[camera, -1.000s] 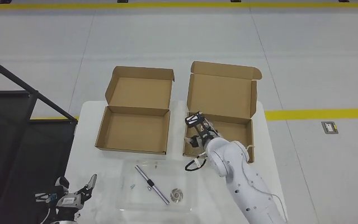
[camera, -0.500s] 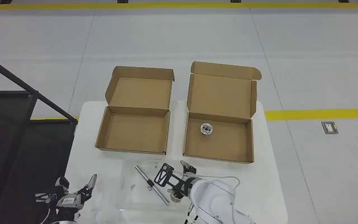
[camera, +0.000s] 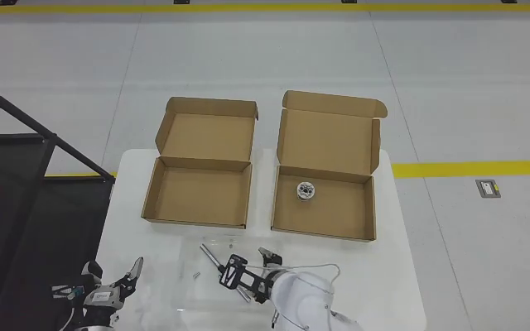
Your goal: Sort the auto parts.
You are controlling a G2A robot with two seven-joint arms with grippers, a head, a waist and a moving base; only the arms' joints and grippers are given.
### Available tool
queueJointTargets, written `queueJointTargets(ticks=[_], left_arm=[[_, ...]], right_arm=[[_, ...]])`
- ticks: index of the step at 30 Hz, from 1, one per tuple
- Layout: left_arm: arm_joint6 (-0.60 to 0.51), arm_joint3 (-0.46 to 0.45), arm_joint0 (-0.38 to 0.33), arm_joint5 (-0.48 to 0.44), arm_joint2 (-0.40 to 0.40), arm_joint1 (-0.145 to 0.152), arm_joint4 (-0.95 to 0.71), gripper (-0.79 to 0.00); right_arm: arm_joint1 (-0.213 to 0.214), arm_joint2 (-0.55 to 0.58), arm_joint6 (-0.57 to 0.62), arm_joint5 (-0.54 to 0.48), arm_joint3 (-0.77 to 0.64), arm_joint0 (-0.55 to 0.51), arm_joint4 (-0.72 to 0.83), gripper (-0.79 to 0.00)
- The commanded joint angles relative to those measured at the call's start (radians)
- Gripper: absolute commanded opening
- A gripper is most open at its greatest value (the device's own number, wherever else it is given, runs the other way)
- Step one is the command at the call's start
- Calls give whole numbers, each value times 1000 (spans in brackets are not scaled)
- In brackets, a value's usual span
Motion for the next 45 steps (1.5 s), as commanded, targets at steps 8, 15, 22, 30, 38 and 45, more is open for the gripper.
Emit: queueJointTargets(ticks=[8,15,22,30,38,45], left_arm=[[0,0,0,0,0,0,0,0],[0,0,0,0,0,0,0,0],[0,0,0,0,0,0,0,0],[0,0,0,0,0,0,0,0],[0,0,0,0,0,0,0,0],[0,0,0,0,0,0,0,0]], right_arm=[[-35,-40,94,29,188,101,107,-256],[-52,-55,130,30,279,147,175,-280],[-62,-75,145,26,324,165,196,-422],[-70,-88,161,35,354,175,197,-489],[-76,-92,161,22,379,190,213,-548],[-80,-92,156,14,386,203,226,-785]])
